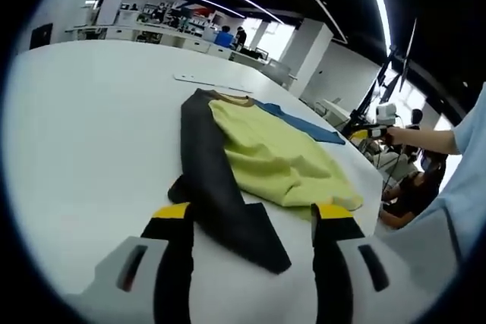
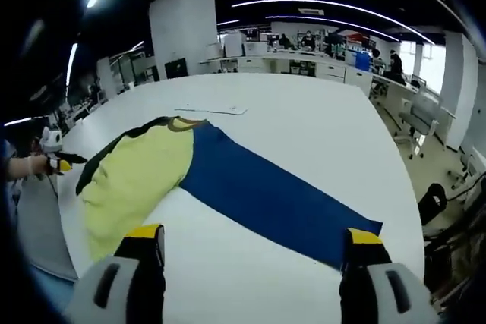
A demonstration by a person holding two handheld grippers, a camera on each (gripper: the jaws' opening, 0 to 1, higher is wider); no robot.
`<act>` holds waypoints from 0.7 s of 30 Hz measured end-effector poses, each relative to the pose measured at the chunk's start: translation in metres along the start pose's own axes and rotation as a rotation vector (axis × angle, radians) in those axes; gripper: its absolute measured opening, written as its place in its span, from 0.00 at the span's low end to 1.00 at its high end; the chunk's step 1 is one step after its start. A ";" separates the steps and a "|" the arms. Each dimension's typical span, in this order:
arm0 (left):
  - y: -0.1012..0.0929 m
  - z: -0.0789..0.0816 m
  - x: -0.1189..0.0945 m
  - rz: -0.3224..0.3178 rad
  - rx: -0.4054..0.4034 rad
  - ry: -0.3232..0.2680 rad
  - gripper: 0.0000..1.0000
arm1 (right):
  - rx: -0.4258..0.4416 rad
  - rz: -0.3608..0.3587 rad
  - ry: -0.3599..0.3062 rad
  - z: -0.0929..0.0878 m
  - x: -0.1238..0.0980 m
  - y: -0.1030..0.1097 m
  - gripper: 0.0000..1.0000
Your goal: Fold the garment on the visible template until the final outline fits inside the template.
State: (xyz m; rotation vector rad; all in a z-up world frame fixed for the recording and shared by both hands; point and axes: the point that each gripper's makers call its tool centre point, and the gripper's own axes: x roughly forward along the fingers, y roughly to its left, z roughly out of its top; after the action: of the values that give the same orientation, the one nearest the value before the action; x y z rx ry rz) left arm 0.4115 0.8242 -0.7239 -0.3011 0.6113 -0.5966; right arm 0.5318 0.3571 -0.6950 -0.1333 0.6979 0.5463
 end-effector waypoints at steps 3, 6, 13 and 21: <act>-0.001 -0.006 0.000 0.003 -0.006 0.003 0.59 | -0.017 0.024 -0.004 0.000 -0.005 0.015 0.98; -0.003 -0.012 -0.002 0.002 -0.010 0.011 0.58 | -0.030 0.040 -0.015 0.001 -0.010 0.028 0.97; -0.002 -0.024 -0.006 0.014 -0.026 0.025 0.54 | -0.042 0.089 -0.056 0.007 -0.021 0.061 0.96; -0.002 -0.037 -0.008 0.023 -0.075 0.032 0.49 | -0.045 0.129 -0.081 0.010 -0.026 0.088 0.95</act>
State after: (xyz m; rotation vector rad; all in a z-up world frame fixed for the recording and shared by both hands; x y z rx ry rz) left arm 0.3826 0.8237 -0.7482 -0.3551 0.6683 -0.5582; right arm 0.4751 0.4237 -0.6656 -0.1078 0.6183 0.6880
